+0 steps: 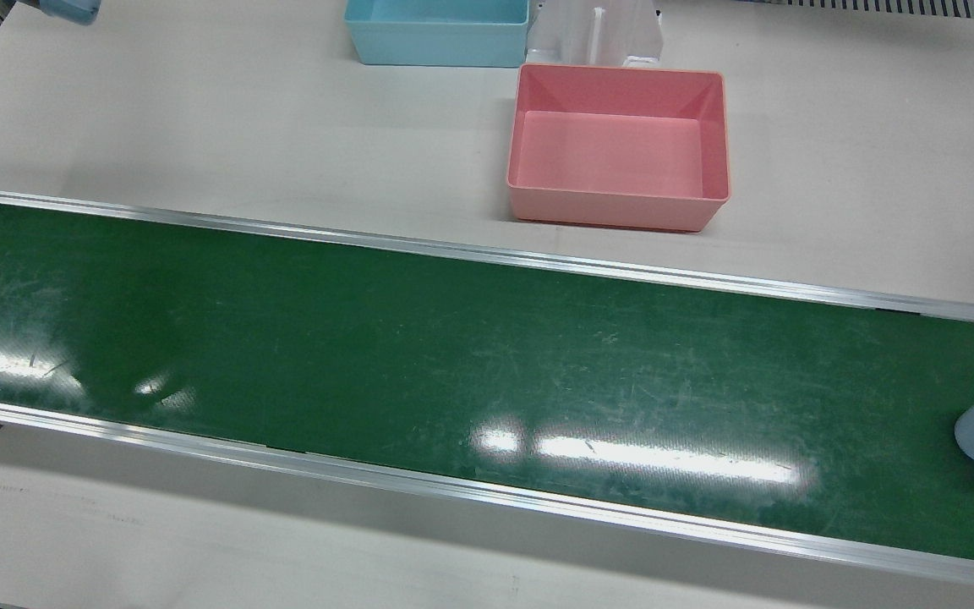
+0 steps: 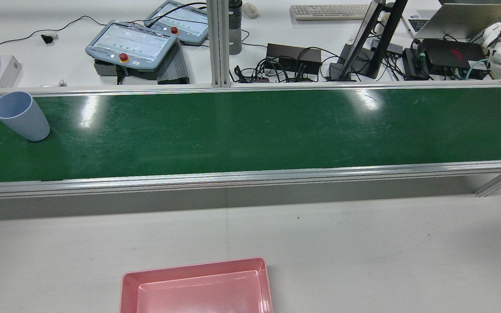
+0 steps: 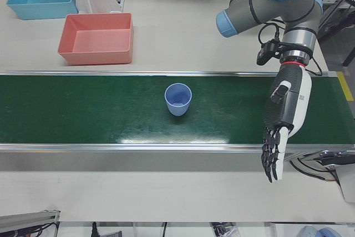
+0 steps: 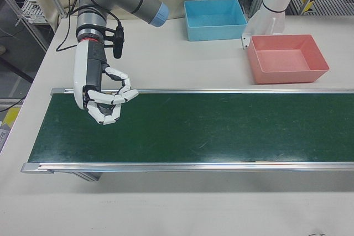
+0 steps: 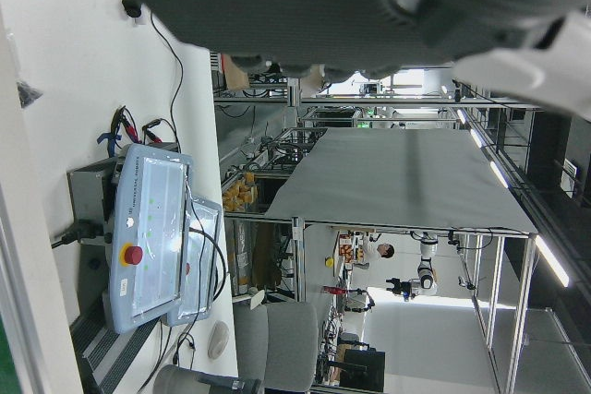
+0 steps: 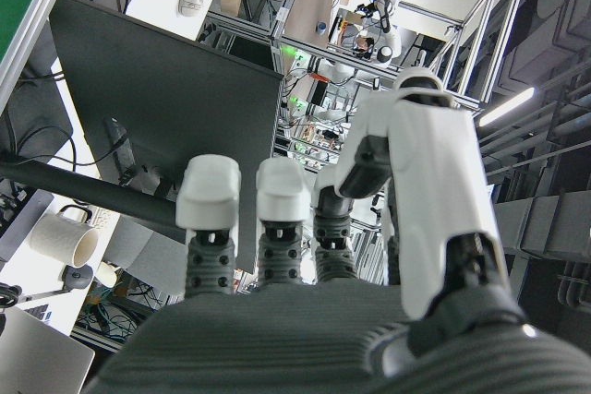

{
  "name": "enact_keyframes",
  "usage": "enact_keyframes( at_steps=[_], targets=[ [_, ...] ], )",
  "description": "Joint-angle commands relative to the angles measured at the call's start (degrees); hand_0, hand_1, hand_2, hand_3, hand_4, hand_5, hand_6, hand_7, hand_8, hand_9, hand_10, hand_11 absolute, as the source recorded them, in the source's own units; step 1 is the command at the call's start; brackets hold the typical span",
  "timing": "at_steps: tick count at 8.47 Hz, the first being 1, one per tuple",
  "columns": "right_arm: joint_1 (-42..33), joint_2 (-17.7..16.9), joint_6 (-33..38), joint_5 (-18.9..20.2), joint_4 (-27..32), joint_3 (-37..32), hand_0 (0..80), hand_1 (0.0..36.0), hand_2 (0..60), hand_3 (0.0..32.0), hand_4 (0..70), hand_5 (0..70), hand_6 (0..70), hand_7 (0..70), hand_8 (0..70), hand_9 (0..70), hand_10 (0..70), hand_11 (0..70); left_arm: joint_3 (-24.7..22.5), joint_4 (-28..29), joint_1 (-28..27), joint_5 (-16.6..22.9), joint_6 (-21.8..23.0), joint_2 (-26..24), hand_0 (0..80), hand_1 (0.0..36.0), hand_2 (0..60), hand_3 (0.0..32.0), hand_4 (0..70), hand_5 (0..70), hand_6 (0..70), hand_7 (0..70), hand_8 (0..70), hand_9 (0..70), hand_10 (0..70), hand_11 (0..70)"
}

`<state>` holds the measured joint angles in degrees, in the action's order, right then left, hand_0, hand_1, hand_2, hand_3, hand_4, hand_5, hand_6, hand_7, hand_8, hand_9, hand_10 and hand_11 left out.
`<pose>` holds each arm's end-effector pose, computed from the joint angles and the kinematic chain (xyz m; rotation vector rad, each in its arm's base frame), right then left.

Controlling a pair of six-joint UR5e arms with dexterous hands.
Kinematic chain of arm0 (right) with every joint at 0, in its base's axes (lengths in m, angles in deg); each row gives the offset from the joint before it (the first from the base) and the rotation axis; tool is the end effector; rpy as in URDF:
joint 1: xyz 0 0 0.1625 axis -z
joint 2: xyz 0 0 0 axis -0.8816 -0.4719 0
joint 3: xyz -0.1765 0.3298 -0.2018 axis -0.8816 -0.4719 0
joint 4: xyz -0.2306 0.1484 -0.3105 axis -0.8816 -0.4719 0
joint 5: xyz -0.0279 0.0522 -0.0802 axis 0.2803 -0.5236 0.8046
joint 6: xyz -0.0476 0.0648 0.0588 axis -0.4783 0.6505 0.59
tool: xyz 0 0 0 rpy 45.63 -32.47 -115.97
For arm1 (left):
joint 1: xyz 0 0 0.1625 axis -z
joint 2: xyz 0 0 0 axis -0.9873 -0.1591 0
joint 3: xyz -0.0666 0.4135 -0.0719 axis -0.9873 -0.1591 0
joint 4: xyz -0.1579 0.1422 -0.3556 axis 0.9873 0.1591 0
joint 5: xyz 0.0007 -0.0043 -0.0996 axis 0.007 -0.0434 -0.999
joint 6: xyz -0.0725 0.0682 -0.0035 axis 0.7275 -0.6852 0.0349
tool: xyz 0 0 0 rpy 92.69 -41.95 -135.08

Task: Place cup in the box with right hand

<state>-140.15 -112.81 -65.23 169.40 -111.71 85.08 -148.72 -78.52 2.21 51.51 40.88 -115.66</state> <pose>0.0352 -0.5219 0.5144 0.1969 -2.0895 1.9026 -0.0372 -0.5979 0.5352 -0.3776 2.0813 -1.9646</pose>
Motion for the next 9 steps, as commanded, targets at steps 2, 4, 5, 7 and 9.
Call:
enact_keyframes(
  at_steps=[2,4,5,7,9],
  targets=[
    [-0.09,0.00,0.00,0.06,0.00,0.09,70.4,36.0,60.0,0.0,65.1,24.8,37.4,70.0,70.0,70.0,70.0,70.0,0.00,0.00,-0.09,0.00,0.00,0.00,0.0,0.0,0.0,0.0,0.0,0.0,0.0,0.0,0.0,0.0,0.0,0.0],
    [-0.09,0.00,0.00,-0.03,0.00,0.09,71.2,36.0,60.0,0.0,67.0,24.8,37.2,70.0,70.0,70.0,70.0,70.0,0.00,0.00,0.00,0.00,0.00,0.00,0.0,0.0,0.0,0.0,0.0,0.0,0.0,0.0,0.0,0.0,0.0,0.0],
    [-0.09,0.00,0.00,-0.03,0.00,0.09,68.2,36.0,60.0,0.0,62.0,24.8,37.2,70.0,70.0,70.0,70.0,70.0,0.00,0.00,-0.09,0.00,0.00,0.00,0.0,0.0,0.0,0.0,0.0,0.0,0.0,0.0,0.0,0.0,0.0,0.0],
    [-0.09,0.00,0.00,-0.03,0.00,0.09,69.8,36.0,60.0,0.0,63.2,24.7,37.0,70.0,70.0,70.0,70.0,70.0,0.00,0.00,-0.09,0.00,0.00,0.00,0.0,0.0,0.0,0.0,0.0,0.0,0.0,0.0,0.0,0.0,0.0,0.0],
    [-0.09,0.00,0.00,-0.03,0.00,0.36,73.6,36.0,60.0,0.0,66.3,24.6,36.9,70.0,70.0,70.0,70.0,70.0,0.00,0.00,0.00,0.00,0.00,0.00,0.0,0.0,0.0,0.0,0.0,0.0,0.0,0.0,0.0,0.0,0.0,0.0]
  ],
)
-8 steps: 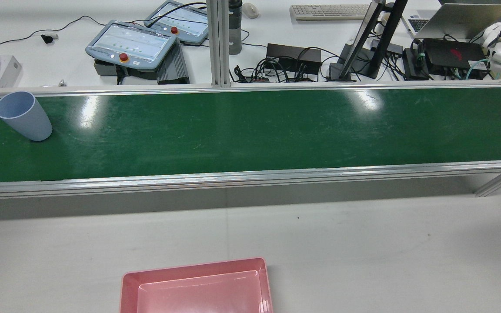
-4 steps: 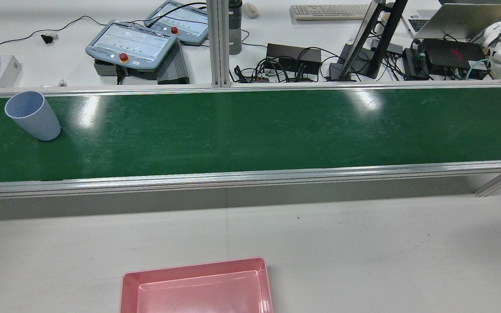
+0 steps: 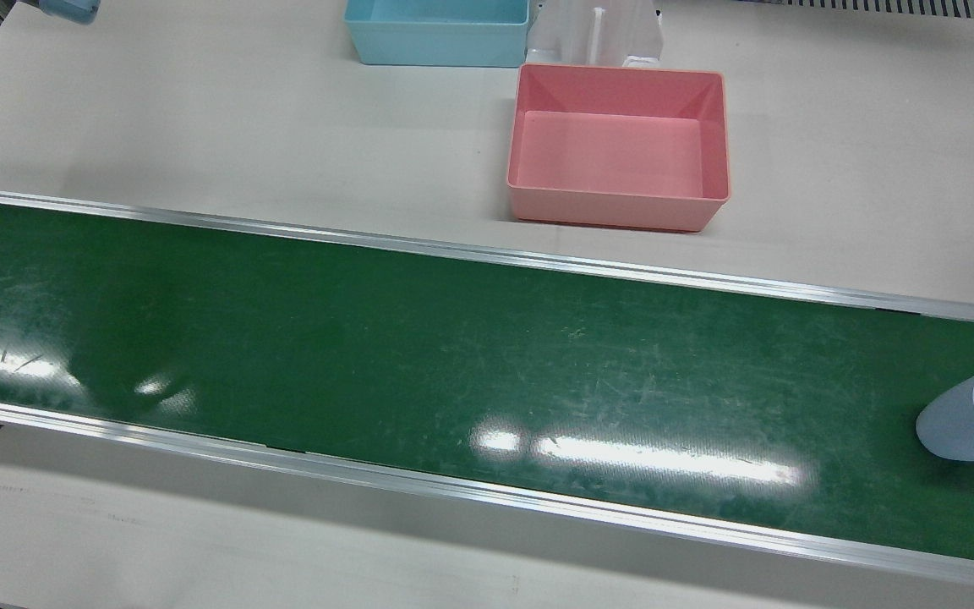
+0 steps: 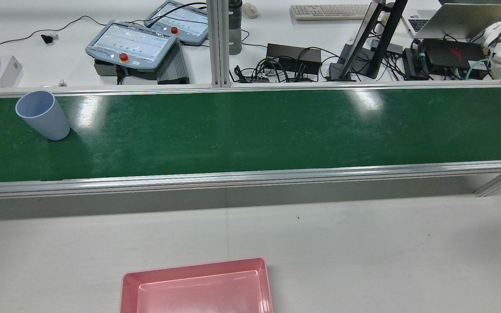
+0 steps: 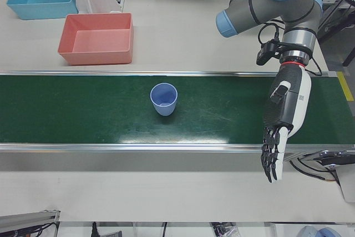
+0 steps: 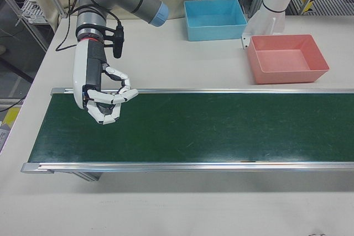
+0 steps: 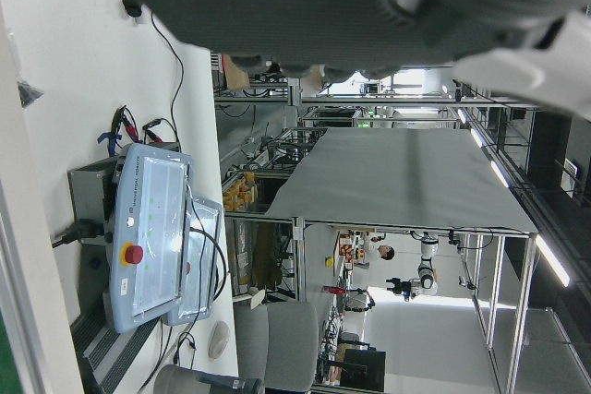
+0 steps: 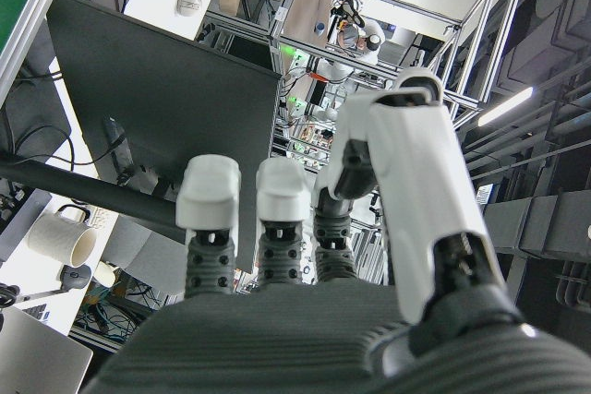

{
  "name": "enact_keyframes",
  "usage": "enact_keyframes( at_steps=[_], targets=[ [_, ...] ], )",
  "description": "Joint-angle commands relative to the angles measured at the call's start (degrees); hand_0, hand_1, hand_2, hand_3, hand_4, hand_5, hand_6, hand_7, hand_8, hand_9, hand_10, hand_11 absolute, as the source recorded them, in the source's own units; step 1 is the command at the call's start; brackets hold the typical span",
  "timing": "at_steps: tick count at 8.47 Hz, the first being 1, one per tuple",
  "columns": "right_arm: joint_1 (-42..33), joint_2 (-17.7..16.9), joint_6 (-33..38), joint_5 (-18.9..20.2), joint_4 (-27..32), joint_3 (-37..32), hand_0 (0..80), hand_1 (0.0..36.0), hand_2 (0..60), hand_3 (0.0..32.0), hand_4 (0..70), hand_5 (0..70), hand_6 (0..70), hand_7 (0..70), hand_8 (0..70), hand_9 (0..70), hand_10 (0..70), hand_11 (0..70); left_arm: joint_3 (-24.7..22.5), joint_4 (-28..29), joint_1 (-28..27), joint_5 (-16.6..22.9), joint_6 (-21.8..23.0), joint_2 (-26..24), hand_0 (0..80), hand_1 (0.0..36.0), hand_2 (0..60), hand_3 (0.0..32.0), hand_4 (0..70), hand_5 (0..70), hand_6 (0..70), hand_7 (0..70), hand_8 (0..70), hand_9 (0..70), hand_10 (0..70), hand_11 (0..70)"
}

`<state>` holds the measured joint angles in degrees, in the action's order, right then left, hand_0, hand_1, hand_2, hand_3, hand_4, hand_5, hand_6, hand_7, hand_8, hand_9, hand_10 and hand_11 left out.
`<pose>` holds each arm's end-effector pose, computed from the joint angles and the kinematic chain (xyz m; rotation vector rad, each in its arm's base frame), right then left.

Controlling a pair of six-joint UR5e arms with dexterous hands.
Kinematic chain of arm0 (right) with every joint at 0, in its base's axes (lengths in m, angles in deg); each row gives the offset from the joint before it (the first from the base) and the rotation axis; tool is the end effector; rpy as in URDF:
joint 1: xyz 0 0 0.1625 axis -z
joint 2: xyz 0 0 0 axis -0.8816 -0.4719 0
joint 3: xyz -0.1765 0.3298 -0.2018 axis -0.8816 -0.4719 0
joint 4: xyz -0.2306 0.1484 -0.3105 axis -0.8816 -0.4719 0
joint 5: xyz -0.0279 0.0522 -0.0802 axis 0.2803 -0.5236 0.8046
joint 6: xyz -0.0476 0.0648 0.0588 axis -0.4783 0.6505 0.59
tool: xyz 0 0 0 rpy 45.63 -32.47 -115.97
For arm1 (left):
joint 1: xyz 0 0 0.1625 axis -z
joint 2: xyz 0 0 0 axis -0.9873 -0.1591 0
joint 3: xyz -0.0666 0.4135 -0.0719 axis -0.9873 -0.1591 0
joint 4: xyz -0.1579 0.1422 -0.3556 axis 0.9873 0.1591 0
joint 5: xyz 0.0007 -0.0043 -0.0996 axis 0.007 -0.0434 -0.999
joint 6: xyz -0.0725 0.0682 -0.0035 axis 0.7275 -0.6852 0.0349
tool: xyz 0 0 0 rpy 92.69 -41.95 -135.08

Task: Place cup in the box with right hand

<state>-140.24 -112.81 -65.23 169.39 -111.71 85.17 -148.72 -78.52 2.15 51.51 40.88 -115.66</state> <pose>0.0361 -0.5217 0.5137 0.1988 -2.0918 1.9022 -0.0366 -0.5979 0.5352 -0.3786 2.0807 -1.9640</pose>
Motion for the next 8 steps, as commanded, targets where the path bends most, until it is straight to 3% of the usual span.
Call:
enact_keyframes(
  at_steps=[1,2,3,8],
  targets=[
    [0.09,0.00,0.00,-0.03,0.00,0.18,72.2,36.0,60.0,0.0,64.6,24.6,36.7,70.0,70.0,70.0,70.0,70.0,0.00,0.00,0.06,0.00,0.00,0.00,0.0,0.0,0.0,0.0,0.0,0.0,0.0,0.0,0.0,0.0,0.0,0.0],
    [0.26,0.00,0.00,-0.03,0.00,0.09,66.2,36.0,60.0,0.0,59.3,24.5,36.6,70.0,69.7,70.0,70.0,70.0,0.00,0.00,0.06,0.00,0.00,0.00,0.0,0.0,0.0,0.0,0.0,0.0,0.0,0.0,0.0,0.0,0.0,0.0],
    [0.26,0.00,0.00,-0.03,0.00,0.09,72.8,36.0,60.0,0.0,66.1,24.5,36.6,70.0,69.2,70.0,70.0,70.0,0.00,0.00,-0.03,0.00,0.00,0.00,0.0,0.0,0.0,0.0,0.0,0.0,0.0,0.0,0.0,0.0,0.0,0.0],
    [0.18,0.00,0.00,-0.03,-0.09,0.09,71.8,36.0,60.0,0.0,66.0,24.2,36.4,70.0,68.0,70.0,70.0,70.0,0.00,-0.09,0.06,0.00,0.00,0.00,0.0,0.0,0.0,0.0,0.0,0.0,0.0,0.0,0.0,0.0,0.0,0.0]
  ],
)
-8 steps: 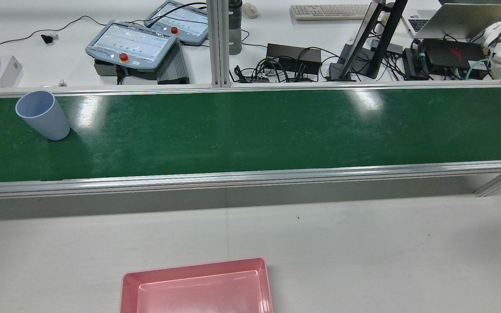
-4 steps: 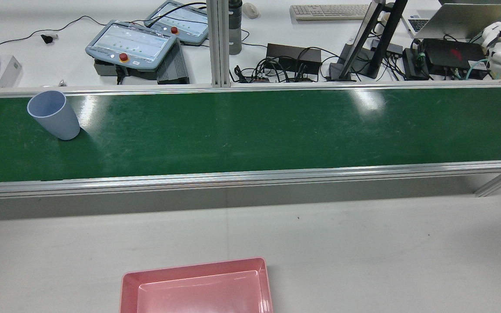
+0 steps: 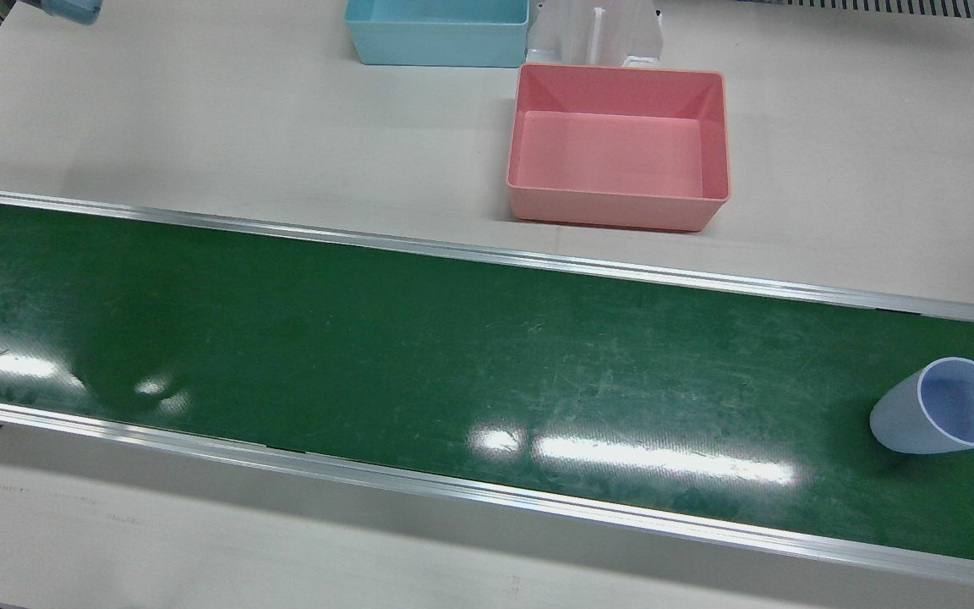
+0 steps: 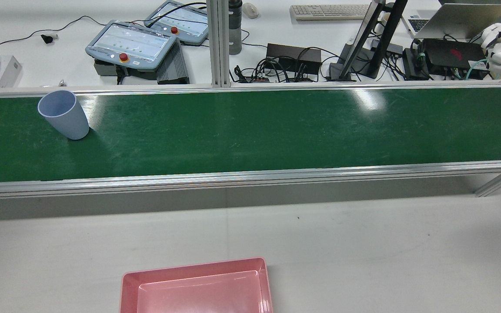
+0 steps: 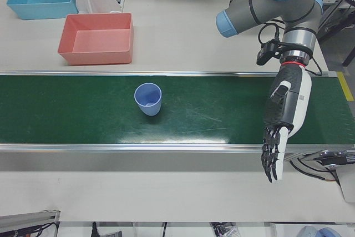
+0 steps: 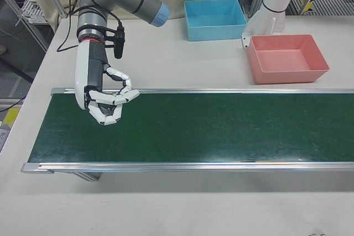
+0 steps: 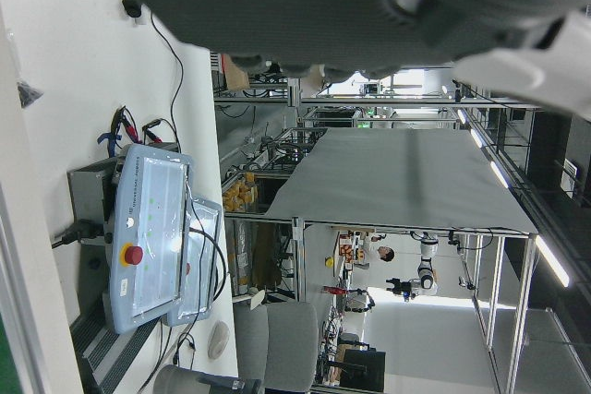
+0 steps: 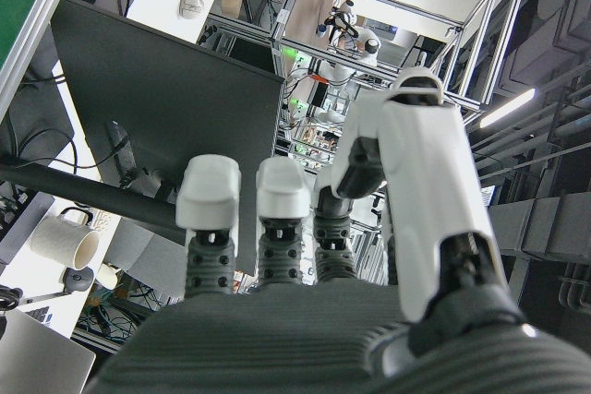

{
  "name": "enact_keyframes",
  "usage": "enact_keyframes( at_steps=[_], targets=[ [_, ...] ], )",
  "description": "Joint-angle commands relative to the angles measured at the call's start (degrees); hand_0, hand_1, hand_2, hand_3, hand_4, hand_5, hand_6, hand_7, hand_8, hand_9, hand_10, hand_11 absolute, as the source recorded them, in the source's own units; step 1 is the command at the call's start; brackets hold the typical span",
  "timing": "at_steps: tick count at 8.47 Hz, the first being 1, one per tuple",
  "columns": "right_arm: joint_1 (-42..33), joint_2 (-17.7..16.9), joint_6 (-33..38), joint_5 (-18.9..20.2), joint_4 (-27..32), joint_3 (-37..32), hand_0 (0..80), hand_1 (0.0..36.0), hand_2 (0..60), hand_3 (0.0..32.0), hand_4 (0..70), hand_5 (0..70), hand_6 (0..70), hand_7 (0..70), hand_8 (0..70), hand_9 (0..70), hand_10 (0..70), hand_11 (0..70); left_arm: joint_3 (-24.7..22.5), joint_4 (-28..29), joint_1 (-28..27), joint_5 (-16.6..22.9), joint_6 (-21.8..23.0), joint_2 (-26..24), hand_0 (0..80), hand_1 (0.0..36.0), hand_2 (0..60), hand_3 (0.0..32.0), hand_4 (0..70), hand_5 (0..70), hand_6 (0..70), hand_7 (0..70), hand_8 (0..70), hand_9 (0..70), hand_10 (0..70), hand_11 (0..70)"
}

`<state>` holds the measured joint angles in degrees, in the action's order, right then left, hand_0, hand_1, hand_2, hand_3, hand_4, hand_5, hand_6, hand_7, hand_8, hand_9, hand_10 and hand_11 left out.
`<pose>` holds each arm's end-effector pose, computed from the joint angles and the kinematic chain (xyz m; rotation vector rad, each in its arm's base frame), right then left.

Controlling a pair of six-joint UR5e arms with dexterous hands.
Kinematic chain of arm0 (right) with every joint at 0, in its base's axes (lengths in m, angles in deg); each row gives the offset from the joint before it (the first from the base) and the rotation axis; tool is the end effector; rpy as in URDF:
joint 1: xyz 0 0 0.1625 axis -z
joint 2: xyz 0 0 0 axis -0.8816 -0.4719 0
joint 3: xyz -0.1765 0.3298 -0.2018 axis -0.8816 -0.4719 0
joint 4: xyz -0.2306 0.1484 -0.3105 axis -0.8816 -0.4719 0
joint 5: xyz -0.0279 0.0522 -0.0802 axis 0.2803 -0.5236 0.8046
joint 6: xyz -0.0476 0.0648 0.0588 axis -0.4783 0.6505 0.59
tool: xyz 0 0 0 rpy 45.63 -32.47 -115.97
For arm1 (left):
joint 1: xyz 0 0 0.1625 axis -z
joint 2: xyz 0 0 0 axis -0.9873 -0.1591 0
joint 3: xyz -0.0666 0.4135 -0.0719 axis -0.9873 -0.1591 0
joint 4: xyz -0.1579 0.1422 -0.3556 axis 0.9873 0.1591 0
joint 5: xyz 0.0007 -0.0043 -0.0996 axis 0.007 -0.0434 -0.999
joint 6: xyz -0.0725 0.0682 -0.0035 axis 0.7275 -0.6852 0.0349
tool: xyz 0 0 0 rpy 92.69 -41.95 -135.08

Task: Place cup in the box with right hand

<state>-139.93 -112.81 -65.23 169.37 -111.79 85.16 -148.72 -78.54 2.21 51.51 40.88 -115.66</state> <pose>0.0333 -0.5218 0.5139 0.1933 -2.0886 1.9007 -0.0372 -0.5978 0.5352 -0.3777 2.0810 -1.9650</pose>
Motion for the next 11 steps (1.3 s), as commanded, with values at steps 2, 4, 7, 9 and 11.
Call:
enact_keyframes(
  at_steps=[2,4,7,9,11],
  targets=[
    [-0.22,0.00,0.00,0.00,-0.01,0.18,73.4,36.0,60.0,0.0,66.8,24.1,36.2,70.0,67.4,70.0,70.0,70.0,0.00,0.02,0.00,0.00,0.00,0.00,0.0,0.0,0.0,0.0,0.0,0.0,0.0,0.0,0.0,0.0,0.0,0.0],
    [-0.66,-0.09,0.00,0.09,-0.01,0.62,71.4,36.0,60.0,0.0,64.0,24.1,35.9,70.0,67.2,70.0,70.0,70.0,0.35,0.11,-0.08,0.00,0.00,0.00,0.0,0.0,0.0,0.0,0.0,0.0,0.0,0.0,0.0,0.0,0.0,0.0],
    [-2.07,-0.09,1.05,0.53,-0.62,0.71,70.2,36.0,60.0,0.0,61.7,24.0,35.7,70.0,66.6,70.0,70.0,70.0,0.61,0.29,0.00,0.09,0.00,0.09,0.0,0.0,0.0,0.0,0.0,0.0,0.0,0.0,0.0,0.0,0.0,0.0],
    [-1.89,0.00,1.14,0.62,-0.62,1.15,71.6,36.0,60.0,0.0,63.2,24.0,35.6,70.0,66.4,70.0,70.0,70.0,0.62,0.29,0.00,0.00,0.00,0.09,0.0,0.0,0.0,0.0,0.0,0.0,0.0,0.0,0.0,0.0,0.0,0.0],
    [-2.50,-0.09,1.14,0.70,-0.62,1.50,75.9,36.0,60.0,0.0,67.9,23.8,35.3,70.0,65.5,70.0,70.0,70.0,0.70,0.29,0.00,0.00,0.00,0.00,0.0,0.0,0.0,0.0,0.0,0.0,0.0,0.0,0.0,0.0,0.0,0.0]
  ],
)
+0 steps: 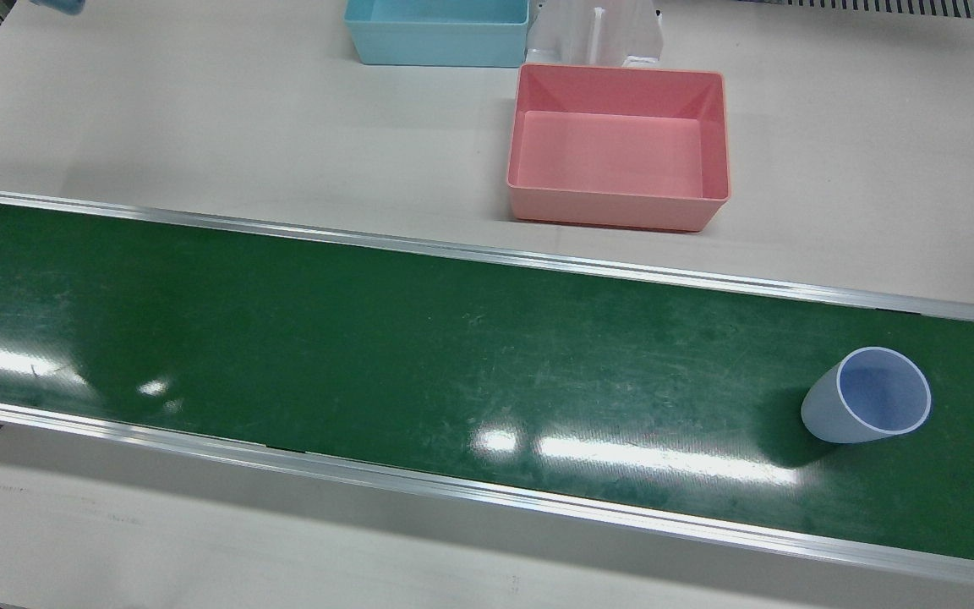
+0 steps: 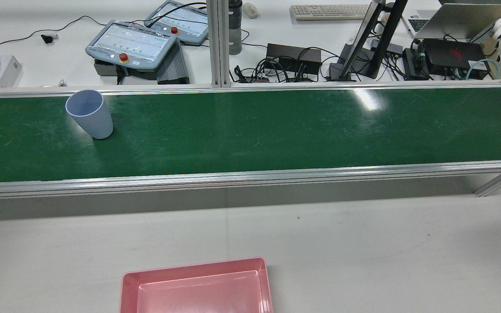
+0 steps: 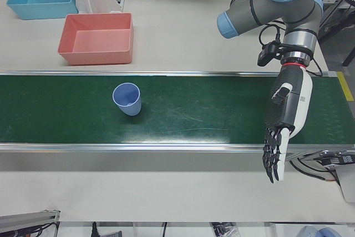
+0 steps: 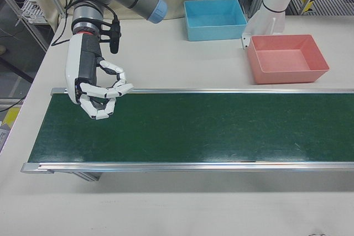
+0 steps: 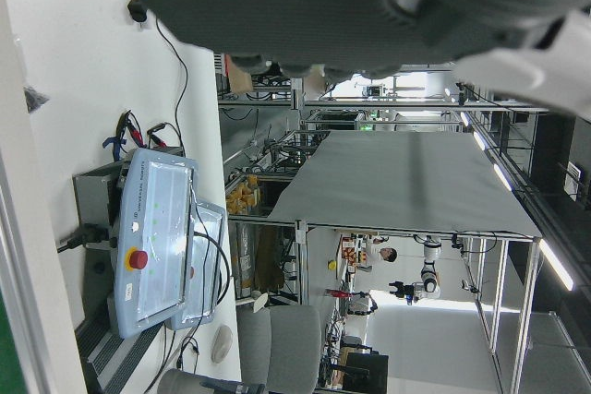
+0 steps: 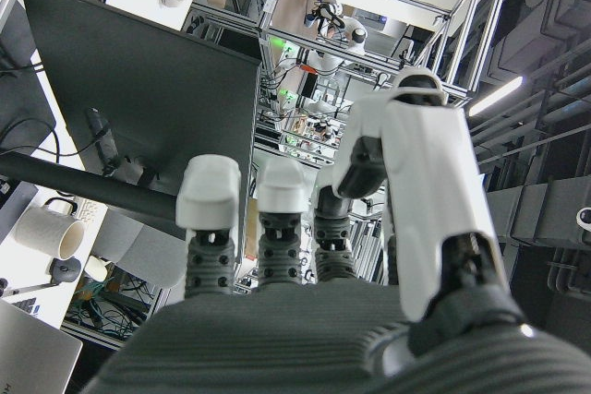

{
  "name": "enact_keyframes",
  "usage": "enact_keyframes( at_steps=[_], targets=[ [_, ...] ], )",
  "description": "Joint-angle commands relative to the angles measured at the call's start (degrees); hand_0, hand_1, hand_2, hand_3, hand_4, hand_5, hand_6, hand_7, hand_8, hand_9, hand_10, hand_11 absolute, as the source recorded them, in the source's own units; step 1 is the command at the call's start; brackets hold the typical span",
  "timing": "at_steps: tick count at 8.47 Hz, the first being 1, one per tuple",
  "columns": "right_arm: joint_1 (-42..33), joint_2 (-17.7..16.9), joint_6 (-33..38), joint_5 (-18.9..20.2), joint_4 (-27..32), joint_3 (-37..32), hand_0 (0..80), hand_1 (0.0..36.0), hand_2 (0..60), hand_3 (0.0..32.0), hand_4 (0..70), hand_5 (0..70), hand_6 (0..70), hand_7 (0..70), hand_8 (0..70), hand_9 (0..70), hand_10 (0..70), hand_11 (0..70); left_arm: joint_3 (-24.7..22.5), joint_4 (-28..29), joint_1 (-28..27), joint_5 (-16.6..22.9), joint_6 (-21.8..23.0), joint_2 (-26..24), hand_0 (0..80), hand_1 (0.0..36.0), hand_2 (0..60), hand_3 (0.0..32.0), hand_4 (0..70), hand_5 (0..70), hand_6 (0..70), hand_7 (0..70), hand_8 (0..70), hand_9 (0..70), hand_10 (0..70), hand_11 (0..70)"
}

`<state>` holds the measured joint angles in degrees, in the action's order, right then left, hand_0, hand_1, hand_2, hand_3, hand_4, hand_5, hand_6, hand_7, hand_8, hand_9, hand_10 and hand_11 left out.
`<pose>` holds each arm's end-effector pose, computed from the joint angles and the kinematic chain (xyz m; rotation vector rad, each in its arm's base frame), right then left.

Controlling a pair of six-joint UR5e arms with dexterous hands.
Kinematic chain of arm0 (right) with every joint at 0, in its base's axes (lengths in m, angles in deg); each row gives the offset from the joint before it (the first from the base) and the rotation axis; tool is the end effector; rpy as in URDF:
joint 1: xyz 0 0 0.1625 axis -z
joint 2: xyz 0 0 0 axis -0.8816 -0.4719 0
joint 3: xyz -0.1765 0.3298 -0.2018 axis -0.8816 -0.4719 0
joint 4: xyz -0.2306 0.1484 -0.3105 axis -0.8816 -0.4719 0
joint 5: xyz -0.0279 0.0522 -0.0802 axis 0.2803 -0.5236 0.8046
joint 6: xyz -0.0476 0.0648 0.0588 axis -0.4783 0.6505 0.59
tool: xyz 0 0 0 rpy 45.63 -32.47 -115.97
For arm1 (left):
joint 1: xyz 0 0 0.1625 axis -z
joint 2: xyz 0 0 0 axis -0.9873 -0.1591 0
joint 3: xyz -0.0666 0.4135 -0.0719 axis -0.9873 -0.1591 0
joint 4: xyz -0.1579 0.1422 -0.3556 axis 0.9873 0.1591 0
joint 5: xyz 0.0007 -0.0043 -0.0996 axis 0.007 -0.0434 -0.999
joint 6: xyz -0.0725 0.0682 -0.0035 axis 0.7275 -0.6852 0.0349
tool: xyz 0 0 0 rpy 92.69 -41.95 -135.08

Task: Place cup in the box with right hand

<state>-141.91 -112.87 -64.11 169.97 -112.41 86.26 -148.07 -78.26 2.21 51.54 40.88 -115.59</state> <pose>0.0508 -0.5174 0.5068 0.2007 -2.1129 1.9183 -0.0371 -0.5982 0.5408 -0.3787 2.0732 -1.9729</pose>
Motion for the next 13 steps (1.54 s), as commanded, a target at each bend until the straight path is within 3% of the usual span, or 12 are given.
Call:
enact_keyframes(
  at_steps=[1,2,3,4,7,8,13],
  targets=[
    [-0.79,-0.02,0.11,0.10,-0.01,0.57,75.1,36.0,60.0,0.0,66.9,23.7,35.3,70.0,65.3,70.0,70.0,70.0,-0.04,0.00,0.00,-0.03,0.00,-0.07,0.0,0.0,0.0,0.0,0.0,0.0,0.0,0.0,0.0,0.0,0.0,0.0],
    [-1.05,-0.02,0.11,0.10,-0.18,0.84,72.8,36.0,60.0,0.0,63.7,23.6,35.1,70.0,65.1,70.0,70.0,70.0,0.04,0.00,0.00,-0.03,0.00,-0.07,0.0,0.0,0.0,0.0,0.0,0.0,0.0,0.0,0.0,0.0,0.0,0.0],
    [-1.32,-0.11,0.29,0.10,-0.18,0.93,77.5,36.0,60.0,0.0,69.4,23.5,34.9,70.0,64.7,70.0,70.0,70.0,0.04,0.00,0.00,-0.03,0.00,0.02,0.0,0.0,0.0,0.0,0.0,0.0,0.0,0.0,0.0,0.0,0.0,0.0],
    [-1.23,-0.20,0.29,0.10,-0.18,0.93,73.2,36.0,60.0,0.0,63.1,23.5,34.6,70.0,64.3,70.0,69.5,70.0,0.04,0.00,0.00,-0.03,0.00,0.02,0.0,0.0,0.0,0.0,0.0,0.0,0.0,0.0,0.0,0.0,0.0,0.0],
    [-2.11,-0.55,0.55,0.19,-0.27,1.28,70.2,36.0,60.0,0.0,59.8,23.3,34.1,70.0,64.0,70.0,68.9,70.0,0.04,0.00,0.00,-0.03,0.00,-0.06,0.0,0.0,0.0,0.0,0.0,0.0,0.0,0.0,0.0,0.0,0.0,0.0],
    [-2.37,-0.64,0.55,0.19,-0.27,1.28,74.2,36.0,60.0,0.0,64.8,23.2,34.0,70.0,63.9,70.0,68.8,70.0,0.04,0.00,0.00,-0.03,0.00,-0.07,0.0,0.0,0.0,0.0,0.0,0.0,0.0,0.0,0.0,0.0,0.0,0.0],
    [-2.64,-0.73,0.64,0.28,-2.12,3.30,74.9,36.0,60.0,0.0,64.9,23.3,34.1,70.0,63.7,70.0,68.3,70.0,0.04,0.00,0.00,-0.03,0.00,0.02,0.0,0.0,0.0,0.0,0.0,0.0,0.0,0.0,0.0,0.0,0.0,0.0]
  ],
)
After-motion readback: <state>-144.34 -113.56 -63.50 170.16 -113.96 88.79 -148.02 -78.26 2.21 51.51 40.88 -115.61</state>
